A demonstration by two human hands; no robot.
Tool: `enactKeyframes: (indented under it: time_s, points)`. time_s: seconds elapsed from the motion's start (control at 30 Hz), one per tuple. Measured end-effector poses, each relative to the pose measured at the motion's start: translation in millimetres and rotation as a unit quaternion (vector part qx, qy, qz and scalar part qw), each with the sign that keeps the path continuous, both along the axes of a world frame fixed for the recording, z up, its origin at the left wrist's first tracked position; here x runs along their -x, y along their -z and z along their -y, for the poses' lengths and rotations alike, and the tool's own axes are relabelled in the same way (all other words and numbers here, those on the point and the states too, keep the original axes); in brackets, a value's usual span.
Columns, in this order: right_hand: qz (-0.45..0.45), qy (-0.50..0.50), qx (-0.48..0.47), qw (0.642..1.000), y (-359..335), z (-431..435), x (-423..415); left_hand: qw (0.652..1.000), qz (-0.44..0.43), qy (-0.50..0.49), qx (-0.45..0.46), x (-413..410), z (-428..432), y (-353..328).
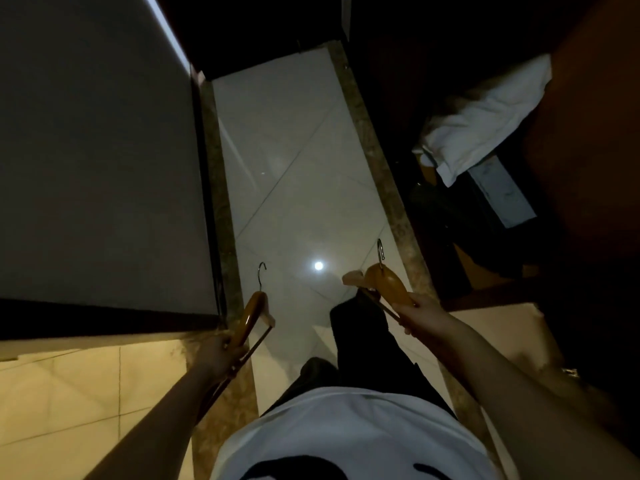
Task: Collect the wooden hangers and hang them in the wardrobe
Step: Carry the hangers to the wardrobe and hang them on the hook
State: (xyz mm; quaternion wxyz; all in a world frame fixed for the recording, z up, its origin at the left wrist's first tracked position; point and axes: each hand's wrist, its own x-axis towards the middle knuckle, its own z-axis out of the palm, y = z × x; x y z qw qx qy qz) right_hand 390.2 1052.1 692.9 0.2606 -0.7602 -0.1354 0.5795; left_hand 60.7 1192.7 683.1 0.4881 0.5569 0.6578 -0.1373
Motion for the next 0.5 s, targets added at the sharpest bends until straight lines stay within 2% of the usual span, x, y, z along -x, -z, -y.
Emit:
enactKeyframes:
  time_s: [0.3, 0.5]
  points:
    - [-0.009, 0.07, 0.1, 0.992, 28, -41, -119, 0.997, 0.033, 0.066, -0.004, -174, -109, -2]
    - [0.023, 0.104, 0.139, 0.985, 31, -64, -185, 0.988, 0.1, 0.119, -0.025, -278, -167, -7]
